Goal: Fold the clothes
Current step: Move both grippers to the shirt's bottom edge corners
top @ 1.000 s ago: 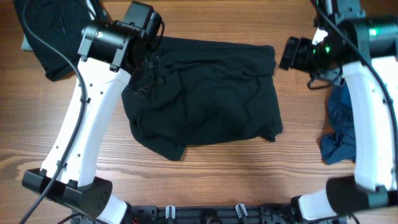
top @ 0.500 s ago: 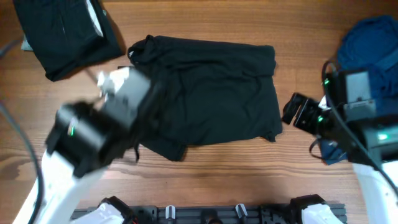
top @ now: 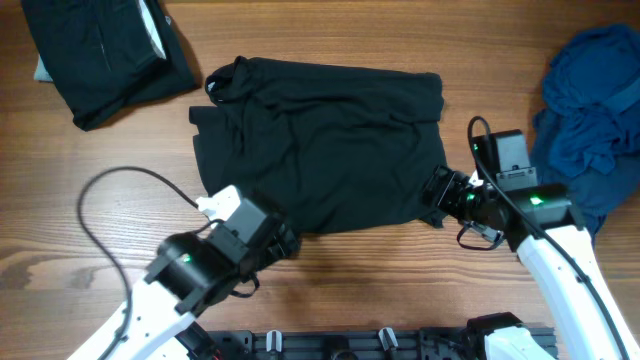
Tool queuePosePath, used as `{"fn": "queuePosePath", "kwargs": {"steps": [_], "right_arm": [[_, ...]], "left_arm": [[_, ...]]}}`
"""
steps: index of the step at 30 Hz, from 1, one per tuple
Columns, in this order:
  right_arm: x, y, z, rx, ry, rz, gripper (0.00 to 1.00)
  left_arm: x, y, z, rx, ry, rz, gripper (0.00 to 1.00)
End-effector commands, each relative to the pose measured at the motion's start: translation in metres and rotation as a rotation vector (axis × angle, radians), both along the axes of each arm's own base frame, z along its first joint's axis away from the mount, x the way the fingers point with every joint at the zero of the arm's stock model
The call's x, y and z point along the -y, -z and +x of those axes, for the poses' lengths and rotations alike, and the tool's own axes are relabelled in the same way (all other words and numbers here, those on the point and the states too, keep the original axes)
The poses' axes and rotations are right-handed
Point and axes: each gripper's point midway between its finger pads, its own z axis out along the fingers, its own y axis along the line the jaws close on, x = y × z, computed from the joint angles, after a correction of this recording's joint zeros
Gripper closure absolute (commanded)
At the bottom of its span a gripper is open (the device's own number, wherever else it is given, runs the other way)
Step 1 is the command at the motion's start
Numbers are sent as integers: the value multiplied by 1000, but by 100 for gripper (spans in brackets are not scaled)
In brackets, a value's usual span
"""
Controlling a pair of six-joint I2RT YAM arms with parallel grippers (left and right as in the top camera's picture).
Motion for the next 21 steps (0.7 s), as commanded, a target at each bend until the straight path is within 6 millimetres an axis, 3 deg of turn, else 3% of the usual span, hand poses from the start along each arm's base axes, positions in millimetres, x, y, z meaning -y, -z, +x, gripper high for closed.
{"fn": "queuePosePath", "kwargs": {"steps": [1, 4, 11, 21], "right_arm": [[-3, 25, -5, -67, 51, 25, 0], [-3, 41, -7, -92, 52, 21, 0], [-6, 74, -11, -144, 69, 39, 0], [-8, 79, -1, -118, 62, 43, 1]], "left_arm": [[8, 38, -29, -183, 24, -23, 1], [6, 48, -31, -214, 37, 9, 3], [4, 67, -14, -196, 58, 107, 5], [13, 101, -8, -270, 85, 161, 10]]}}
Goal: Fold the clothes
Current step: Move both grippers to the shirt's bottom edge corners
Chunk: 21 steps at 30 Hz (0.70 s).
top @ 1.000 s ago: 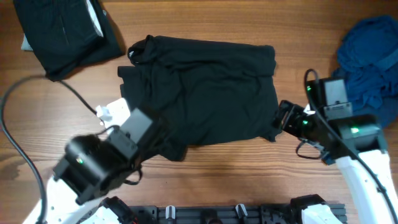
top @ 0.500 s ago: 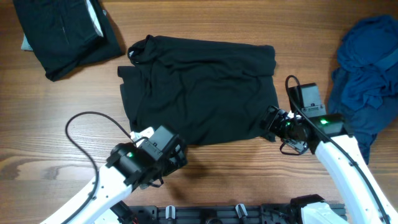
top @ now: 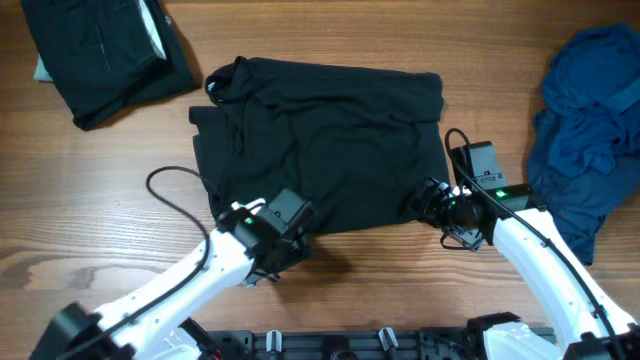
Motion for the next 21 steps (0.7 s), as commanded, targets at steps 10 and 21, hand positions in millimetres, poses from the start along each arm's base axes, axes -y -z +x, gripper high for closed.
{"fn": "queuePosePath", "kwargs": {"steps": [10, 21], "right_arm": [[-4, 10, 5, -15, -15, 11, 3], [-5, 13, 9, -11, -15, 11, 4]], "left_arm": [[6, 10, 11, 30, 62, 14, 11], [-11, 17, 21, 50, 38, 47, 15]]}}
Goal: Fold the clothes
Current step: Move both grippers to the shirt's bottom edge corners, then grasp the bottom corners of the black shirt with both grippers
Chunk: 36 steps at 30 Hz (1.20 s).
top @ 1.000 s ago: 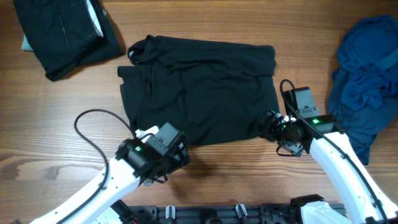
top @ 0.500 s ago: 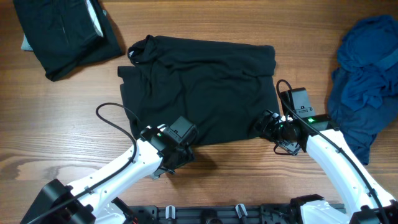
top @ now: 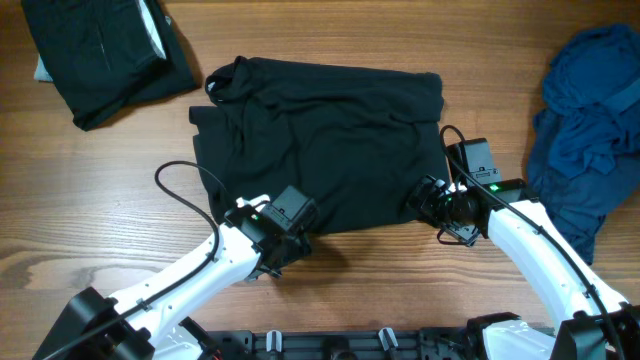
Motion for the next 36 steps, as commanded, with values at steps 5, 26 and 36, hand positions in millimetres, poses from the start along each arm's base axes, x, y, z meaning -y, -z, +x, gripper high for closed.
{"fn": "queuePosePath", "kwargs": {"steps": [5, 26, 36], "right_arm": [[-4, 1, 1, 1, -15, 18, 4], [-6, -1, 9, 35, -6, 25, 40], [6, 22, 5, -41, 53, -42, 36]], "left_arm": [[-14, 8, 20, 38, 2, 13, 18], [-15, 34, 13, -59, -20, 7, 59], [-16, 34, 12, -63, -20, 9, 67]]}}
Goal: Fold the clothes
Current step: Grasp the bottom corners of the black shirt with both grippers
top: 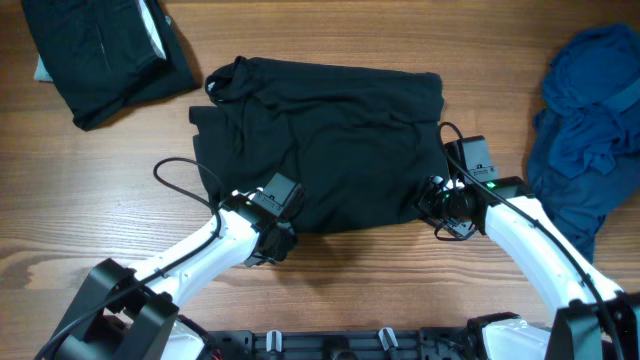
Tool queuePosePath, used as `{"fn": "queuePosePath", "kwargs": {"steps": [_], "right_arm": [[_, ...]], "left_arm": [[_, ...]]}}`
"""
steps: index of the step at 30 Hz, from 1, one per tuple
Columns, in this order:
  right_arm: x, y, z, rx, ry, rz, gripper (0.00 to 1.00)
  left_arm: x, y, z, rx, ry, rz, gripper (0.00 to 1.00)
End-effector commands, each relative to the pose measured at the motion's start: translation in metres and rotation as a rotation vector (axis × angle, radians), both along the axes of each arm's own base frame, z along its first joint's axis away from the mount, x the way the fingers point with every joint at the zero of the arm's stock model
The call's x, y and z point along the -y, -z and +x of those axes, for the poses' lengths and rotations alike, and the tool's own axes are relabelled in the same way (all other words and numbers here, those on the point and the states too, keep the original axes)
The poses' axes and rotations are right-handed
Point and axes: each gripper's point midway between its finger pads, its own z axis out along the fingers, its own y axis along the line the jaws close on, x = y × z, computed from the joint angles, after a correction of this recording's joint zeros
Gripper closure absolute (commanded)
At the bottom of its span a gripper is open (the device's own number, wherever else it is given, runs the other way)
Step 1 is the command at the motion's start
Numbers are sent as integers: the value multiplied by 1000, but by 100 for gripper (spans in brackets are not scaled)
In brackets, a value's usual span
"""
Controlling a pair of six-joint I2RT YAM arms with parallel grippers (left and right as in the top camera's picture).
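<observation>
A black garment (pixel 320 140) lies spread in the middle of the wooden table, creased along its left side and bunched at the far edge. My left gripper (pixel 287 222) rests at the garment's near edge, left of its middle. My right gripper (pixel 424 205) is at the near right corner of the cloth. The dark fingers of both merge with the black fabric, so their opening is not readable from the overhead view.
A folded pile of black clothes (pixel 100 55) sits at the far left corner. A heap of blue clothes (pixel 595 120) lies along the right edge, close behind my right arm. Bare wooden table (pixel 100 180) surrounds the garment.
My left gripper has shifted a little to the left and farther onto the garment's near edge. The right gripper stays at the near right corner. The cloth looks unchanged.
At first my left arm was drawn back near the front edge and my right gripper stood just off the garment's right corner. Both then reached the garment's near edge. They have stayed there with small shifts, and the cloth lies as before.
</observation>
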Motion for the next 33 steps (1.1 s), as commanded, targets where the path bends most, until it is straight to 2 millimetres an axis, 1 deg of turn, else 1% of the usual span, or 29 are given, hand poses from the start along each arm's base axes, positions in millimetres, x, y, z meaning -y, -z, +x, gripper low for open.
{"fn": "queuePosePath", "kwargs": {"steps": [1, 4, 9, 12, 13, 15, 16, 18, 19, 20, 23, 27, 29, 33], "right_arm": [[10, 16, -4, -54, 56, -55, 36], [10, 25, -5, -84, 68, -57, 36], [9, 26, -2, -76, 73, -52, 37], [8, 26, -2, -77, 72, -46, 41], [8, 26, -2, -77, 72, -46, 46], [8, 26, -2, -77, 72, -47, 59], [8, 26, -2, -77, 72, -47, 66], [8, 26, -3, -79, 72, -47, 87], [8, 26, -3, -81, 72, -47, 96], [8, 26, -5, -90, 73, -49, 96], [8, 26, -13, -120, 74, -46, 96], [10, 20, -25, -158, 74, -52, 96], [11, 12, -30, -155, 76, -52, 96], [12, -9, -37, -112, 72, -43, 96]], "left_arm": [[-6, 8, -8, -39, -2, 20, 67], [-6, 8, -8, -39, -2, 20, 67], [-6, 8, -9, -42, -2, 22, 67], [-6, 8, -9, -41, -2, 22, 71], [-6, 8, -9, -41, -2, 23, 71], [-7, 8, -9, -43, -2, 25, 72], [-7, 8, -10, -46, -2, 26, 74], [-8, 8, -11, -52, -2, 30, 82], [-9, 8, -12, -55, -2, 32, 89], [-10, 8, -14, -63, -2, 38, 96], [-14, 8, -20, -86, -3, 52, 96], [-14, 2, -34, -139, -2, 37, 96], [-16, -5, -37, -139, -2, 36, 96], [-22, -27, -45, -116, -6, 20, 96]]}}
